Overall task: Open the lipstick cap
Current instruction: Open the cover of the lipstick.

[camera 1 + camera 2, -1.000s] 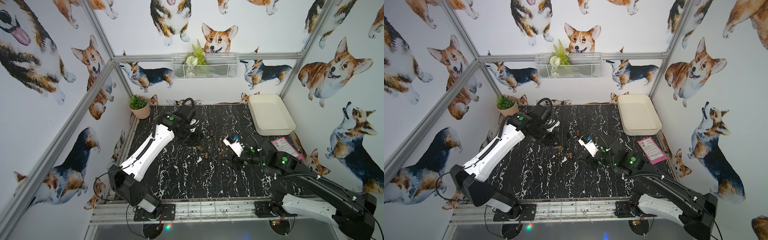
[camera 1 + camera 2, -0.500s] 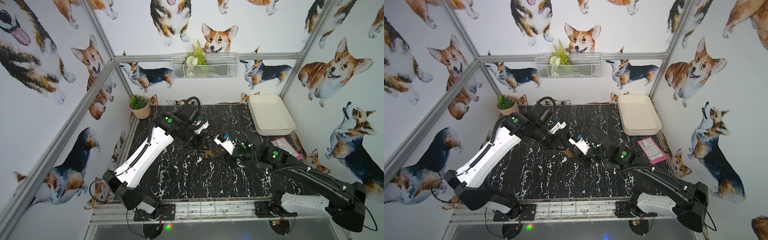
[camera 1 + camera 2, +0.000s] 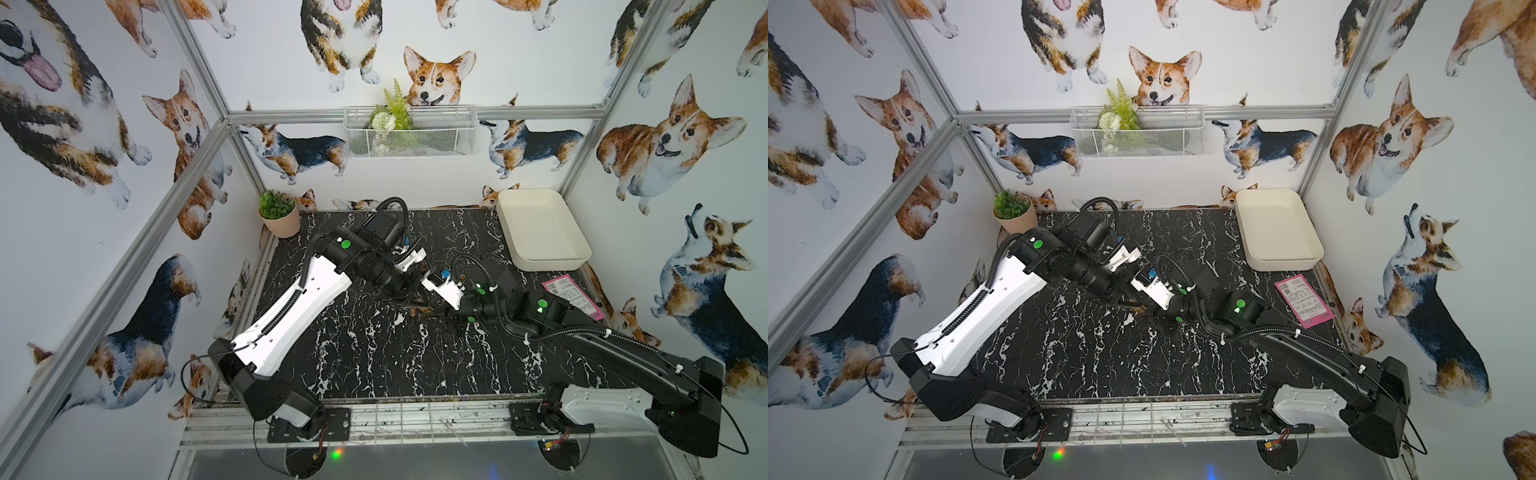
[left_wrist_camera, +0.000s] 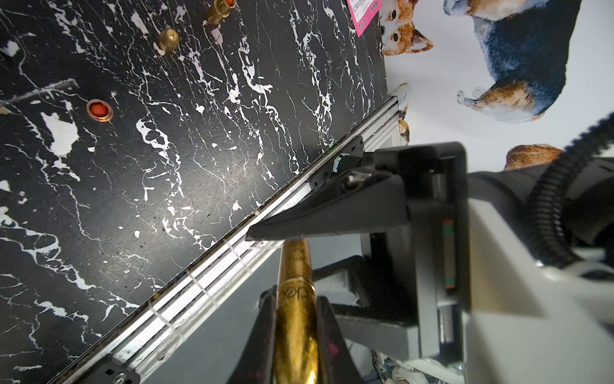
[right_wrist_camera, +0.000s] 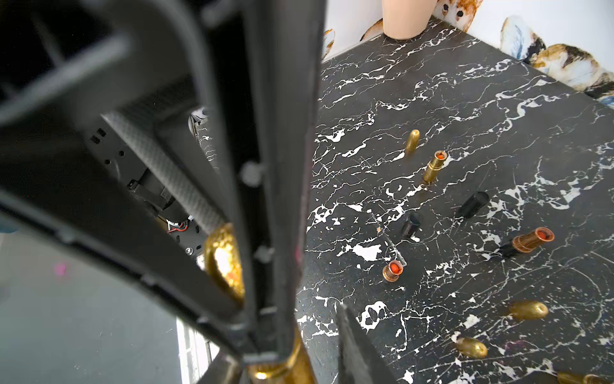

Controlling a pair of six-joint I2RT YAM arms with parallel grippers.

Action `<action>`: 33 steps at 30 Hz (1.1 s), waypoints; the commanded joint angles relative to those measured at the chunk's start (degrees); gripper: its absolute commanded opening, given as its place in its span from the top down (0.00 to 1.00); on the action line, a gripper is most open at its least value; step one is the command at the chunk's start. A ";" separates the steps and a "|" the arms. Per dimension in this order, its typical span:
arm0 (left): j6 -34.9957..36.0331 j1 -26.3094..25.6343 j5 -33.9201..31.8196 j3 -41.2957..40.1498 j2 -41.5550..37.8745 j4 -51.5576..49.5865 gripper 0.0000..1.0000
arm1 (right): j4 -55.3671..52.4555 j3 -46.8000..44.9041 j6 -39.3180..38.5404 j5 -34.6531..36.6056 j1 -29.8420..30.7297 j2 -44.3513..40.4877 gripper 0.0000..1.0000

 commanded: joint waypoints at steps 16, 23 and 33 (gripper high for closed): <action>0.64 -0.02 3.61 2.32 1.77 -2.19 0.87 | -1.93 -0.63 -2.71 3.75 0.02 -4.07 0.57; 0.35 -0.06 4.44 2.86 2.03 -1.74 0.87 | -2.34 -1.18 -2.64 3.96 0.02 -4.16 0.57; 1.01 -0.02 4.35 2.06 2.21 -1.73 0.87 | -1.72 -2.01 -2.86 4.67 0.02 -5.54 0.67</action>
